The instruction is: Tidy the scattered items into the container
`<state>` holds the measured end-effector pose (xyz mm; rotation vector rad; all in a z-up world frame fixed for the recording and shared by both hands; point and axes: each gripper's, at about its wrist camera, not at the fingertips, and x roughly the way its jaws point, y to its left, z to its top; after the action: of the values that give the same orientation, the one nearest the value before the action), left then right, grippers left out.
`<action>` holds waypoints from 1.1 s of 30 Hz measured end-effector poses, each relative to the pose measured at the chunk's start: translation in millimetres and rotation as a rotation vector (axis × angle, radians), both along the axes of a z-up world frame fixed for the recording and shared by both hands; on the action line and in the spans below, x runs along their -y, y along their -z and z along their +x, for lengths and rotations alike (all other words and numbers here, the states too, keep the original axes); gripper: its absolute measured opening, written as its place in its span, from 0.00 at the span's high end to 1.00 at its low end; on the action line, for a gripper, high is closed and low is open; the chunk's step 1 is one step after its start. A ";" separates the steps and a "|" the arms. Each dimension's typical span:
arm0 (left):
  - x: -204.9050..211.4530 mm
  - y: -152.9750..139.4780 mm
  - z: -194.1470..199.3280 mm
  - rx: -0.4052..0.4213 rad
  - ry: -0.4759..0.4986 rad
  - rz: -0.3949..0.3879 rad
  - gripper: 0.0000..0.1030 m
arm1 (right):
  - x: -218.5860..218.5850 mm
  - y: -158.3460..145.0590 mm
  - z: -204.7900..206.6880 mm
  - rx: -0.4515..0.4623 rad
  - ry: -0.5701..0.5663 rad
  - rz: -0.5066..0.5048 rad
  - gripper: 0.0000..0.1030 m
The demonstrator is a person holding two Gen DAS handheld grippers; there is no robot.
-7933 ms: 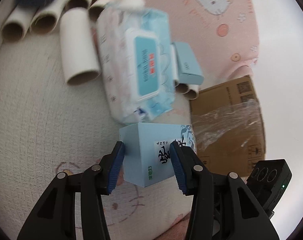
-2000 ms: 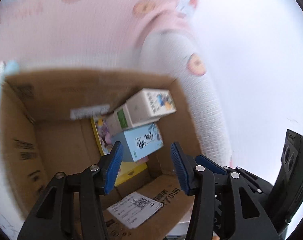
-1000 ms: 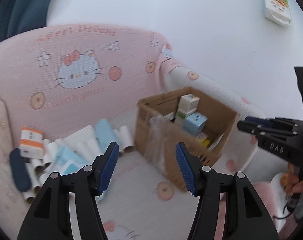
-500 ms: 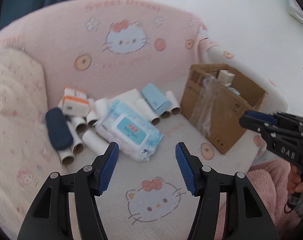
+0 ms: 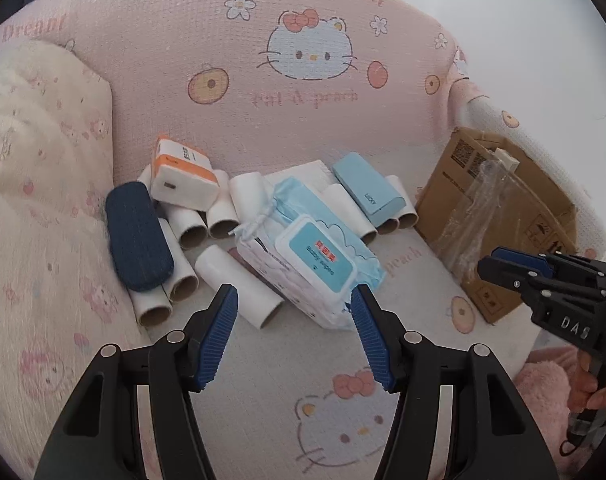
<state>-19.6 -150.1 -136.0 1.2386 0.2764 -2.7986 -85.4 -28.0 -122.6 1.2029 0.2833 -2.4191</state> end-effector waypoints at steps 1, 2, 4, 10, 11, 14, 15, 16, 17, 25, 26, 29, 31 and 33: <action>0.0 1.6 -3.4 -0.003 0.003 -0.020 0.39 | -0.7 2.9 -5.8 0.022 0.010 -0.031 0.78; 0.0 3.7 -6.8 -0.005 0.010 -0.034 0.39 | -1.4 5.9 -11.0 0.043 0.019 -0.060 0.67; 1.5 9.3 -15.1 -0.001 0.021 -0.045 0.39 | -3.3 13.6 -21.7 0.079 0.050 -0.112 0.31; 23.2 24.0 -43.8 0.033 -0.003 0.079 0.39 | 1.2 42.9 -42.8 0.111 0.104 -0.126 0.23; 26.2 24.8 -47.0 0.028 -0.014 0.089 0.39 | 1.0 48.9 -46.0 0.126 0.115 -0.128 0.23; 34.5 28.6 -60.0 0.021 -0.036 0.111 0.39 | -1.9 66.0 -52.6 0.164 0.153 -0.148 0.23; 36.8 31.3 -65.5 0.025 -0.029 0.126 0.39 | -3.1 71.4 -54.2 0.178 0.166 -0.159 0.23; 38.5 34.2 -70.4 0.033 -0.025 0.138 0.39 | -4.4 76.1 -55.6 0.190 0.179 -0.169 0.23; 40.0 37.9 -76.2 0.046 -0.025 0.142 0.39 | -5.6 79.9 -56.7 0.199 0.190 -0.180 0.23; 51.3 54.6 -101.6 0.074 -0.013 0.115 0.56 | -14.1 119.8 -57.6 0.260 0.247 -0.344 0.23; 52.9 56.3 -102.5 0.077 -0.010 0.122 0.59 | -15.3 123.8 -56.8 0.267 0.252 -0.359 0.24; 53.6 61.3 -105.0 0.090 0.002 0.118 0.63 | -20.9 133.4 -56.2 0.271 0.296 -0.395 0.48; 51.7 62.8 -105.8 0.095 0.002 0.099 0.63 | -21.3 141.9 -62.5 0.324 0.293 -0.431 0.58; 49.0 63.5 -108.1 0.101 -0.004 0.066 0.63 | -22.5 149.2 -67.5 0.362 0.295 -0.478 0.59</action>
<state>-127.6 -199.1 -199.5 1.3864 0.3666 -2.7329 -152.9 -5.5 -271.8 1.4842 -0.5830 -2.2445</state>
